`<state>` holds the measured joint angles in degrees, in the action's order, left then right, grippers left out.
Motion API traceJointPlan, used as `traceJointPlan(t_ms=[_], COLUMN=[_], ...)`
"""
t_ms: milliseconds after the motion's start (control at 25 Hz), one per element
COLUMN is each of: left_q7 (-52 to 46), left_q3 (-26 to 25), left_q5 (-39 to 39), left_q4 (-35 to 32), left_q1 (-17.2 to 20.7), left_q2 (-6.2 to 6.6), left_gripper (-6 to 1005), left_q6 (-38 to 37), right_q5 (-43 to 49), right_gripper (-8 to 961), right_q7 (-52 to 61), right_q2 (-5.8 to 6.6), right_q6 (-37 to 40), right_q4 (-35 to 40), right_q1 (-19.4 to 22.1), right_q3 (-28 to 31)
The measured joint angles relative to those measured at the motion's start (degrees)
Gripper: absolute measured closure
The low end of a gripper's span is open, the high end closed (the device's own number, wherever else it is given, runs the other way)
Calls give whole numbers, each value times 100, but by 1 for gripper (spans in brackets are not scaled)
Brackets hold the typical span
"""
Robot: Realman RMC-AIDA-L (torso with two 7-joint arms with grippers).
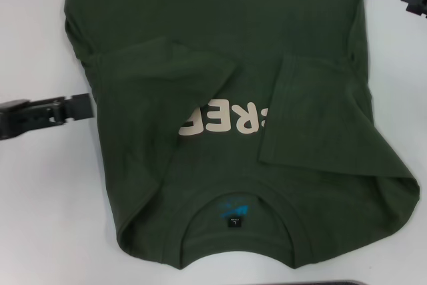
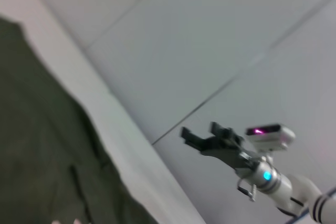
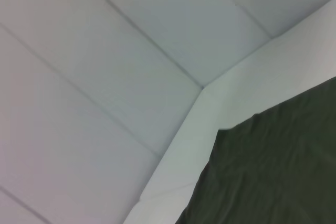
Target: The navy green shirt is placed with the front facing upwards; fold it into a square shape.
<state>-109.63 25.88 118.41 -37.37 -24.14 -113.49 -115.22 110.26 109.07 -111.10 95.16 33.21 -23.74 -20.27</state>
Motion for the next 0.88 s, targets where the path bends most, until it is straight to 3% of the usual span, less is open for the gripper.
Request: traceJointPlan(t_ms=[280, 560, 880], left_q7=[-1732, -2539, -2701], left_q3=[18, 170, 256], left_q5=[4, 251, 1010], left_q4=[-333, -335, -279], left_q1=[245, 445, 568], left_q2=[185, 353, 249], left_gripper=[311, 310, 311], left_q6=[-50, -105, -134], right_q5=[88, 575, 1604], right_gripper=[72, 71, 71], right_q7=[468, 730, 1352], right_q2=[132, 213, 152], right_q6=[446, 467, 498], right_q4=[331, 623, 1118], right_q1=[19, -13, -51], right_q3=[14, -31, -101])
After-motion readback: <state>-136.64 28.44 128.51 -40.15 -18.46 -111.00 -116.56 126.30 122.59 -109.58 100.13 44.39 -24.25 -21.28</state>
